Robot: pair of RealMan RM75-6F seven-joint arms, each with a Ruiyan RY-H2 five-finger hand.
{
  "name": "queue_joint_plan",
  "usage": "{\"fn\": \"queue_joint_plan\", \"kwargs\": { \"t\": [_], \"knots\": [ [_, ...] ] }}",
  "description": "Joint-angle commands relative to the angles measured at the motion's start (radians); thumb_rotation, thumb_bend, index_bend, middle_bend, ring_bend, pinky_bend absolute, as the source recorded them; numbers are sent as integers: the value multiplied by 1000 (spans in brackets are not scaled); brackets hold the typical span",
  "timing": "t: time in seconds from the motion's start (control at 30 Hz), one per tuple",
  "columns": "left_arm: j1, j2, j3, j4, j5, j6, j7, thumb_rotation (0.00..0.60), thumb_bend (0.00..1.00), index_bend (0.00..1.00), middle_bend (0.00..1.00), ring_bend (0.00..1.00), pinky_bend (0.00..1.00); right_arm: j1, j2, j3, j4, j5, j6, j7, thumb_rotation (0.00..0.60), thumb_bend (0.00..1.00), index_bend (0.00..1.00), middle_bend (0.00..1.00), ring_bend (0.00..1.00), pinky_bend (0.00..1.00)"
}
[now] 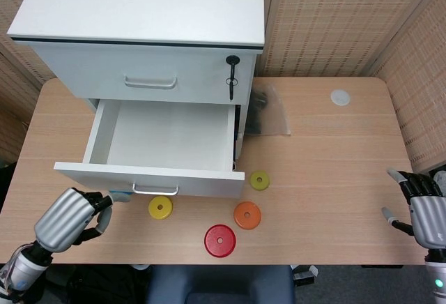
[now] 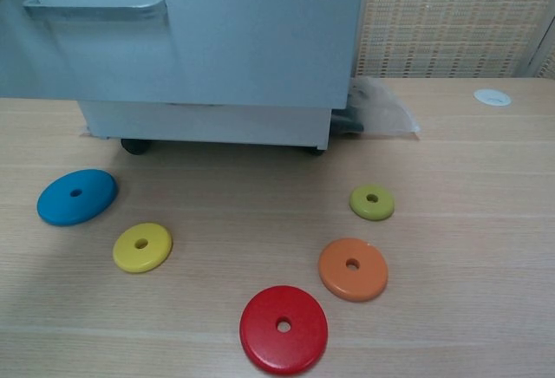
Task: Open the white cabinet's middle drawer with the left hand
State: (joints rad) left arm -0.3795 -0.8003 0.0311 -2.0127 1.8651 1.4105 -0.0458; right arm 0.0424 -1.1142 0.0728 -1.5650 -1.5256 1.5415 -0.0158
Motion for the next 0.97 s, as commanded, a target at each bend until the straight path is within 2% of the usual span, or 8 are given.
{"fn": "queue_joint_plan", "kwargs": {
  "t": [0.03,0.2,0.3,0.37,0.6,0.73,0.83,0.97],
  "knots": [
    [33,8,13,10,-20,21,9,600,682,452,725,687,962,0,0,-1,-2,-2,-1,-2,600,205,160,210,173,145],
    [109,-19,13,59,-138,66,58,600,671,513,724,673,921,-2,1,-6,-5,-1,-5,-2,600,205,160,210,173,145],
    [146,-45,6,95,-213,83,108,600,645,520,716,647,777,-1,6,-7,-8,7,-14,-2,600,205,160,210,173,145],
    [173,-78,-3,128,-276,95,156,600,614,516,703,622,642,0,8,-9,-10,10,-22,0,600,205,160,210,173,145],
    [232,-193,-25,244,-428,105,206,600,566,464,640,538,539,10,6,-15,-8,-4,-37,7,600,205,160,210,173,145],
    [249,-245,-34,293,-463,111,256,600,481,405,569,461,419,15,1,-20,-3,-16,-41,15,600,205,160,210,173,145],
    [260,-289,-36,312,-454,131,277,600,438,390,551,443,400,15,-8,-22,5,-16,-41,21,600,205,160,210,173,145],
    [260,-320,-42,322,-436,132,284,600,434,392,550,443,397,16,-15,-24,13,-13,-46,24,600,205,160,210,173,145]
  ]
}}
